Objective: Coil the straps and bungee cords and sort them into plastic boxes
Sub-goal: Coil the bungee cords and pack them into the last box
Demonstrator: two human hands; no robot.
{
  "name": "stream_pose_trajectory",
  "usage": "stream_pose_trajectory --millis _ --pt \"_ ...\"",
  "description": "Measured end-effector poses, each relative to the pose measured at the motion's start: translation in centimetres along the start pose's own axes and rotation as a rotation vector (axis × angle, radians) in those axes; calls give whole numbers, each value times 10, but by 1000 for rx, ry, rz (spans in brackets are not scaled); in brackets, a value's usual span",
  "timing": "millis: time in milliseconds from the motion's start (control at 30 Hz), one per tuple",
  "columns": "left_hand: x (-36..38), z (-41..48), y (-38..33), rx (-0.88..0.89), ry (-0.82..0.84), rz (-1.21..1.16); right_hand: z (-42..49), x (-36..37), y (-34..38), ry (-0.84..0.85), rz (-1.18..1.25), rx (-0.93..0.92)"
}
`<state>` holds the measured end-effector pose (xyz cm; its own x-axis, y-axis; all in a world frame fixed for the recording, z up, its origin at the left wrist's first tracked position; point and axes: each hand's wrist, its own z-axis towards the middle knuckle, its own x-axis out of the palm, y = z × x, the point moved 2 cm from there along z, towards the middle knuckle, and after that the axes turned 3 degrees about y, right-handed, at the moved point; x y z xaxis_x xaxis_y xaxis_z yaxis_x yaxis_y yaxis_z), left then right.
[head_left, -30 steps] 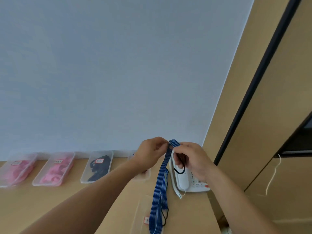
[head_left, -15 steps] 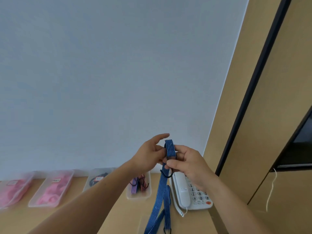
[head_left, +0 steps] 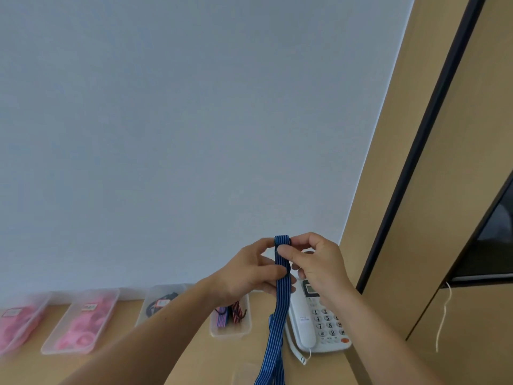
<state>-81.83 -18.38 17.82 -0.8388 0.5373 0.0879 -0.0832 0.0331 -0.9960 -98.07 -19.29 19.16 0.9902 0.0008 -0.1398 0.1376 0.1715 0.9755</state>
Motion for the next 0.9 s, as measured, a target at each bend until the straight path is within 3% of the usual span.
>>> stream_pose_trajectory --millis 300,433,533,633,900 --pt "0 3 -3 29 -18 19 -4 6 -12 -60 -16 -3" --pt "-8 13 -5 88 -215 -50 -13 13 -24 111 116 172" --pt "-7 17 -7 90 -326 105 -19 18 -26 162 136 200" --pt "-5 17 -7 85 -355 245 -20 23 -24 104 79 198" --pt "-10 11 -13 113 -266 144 -22 23 -21 30 61 97"
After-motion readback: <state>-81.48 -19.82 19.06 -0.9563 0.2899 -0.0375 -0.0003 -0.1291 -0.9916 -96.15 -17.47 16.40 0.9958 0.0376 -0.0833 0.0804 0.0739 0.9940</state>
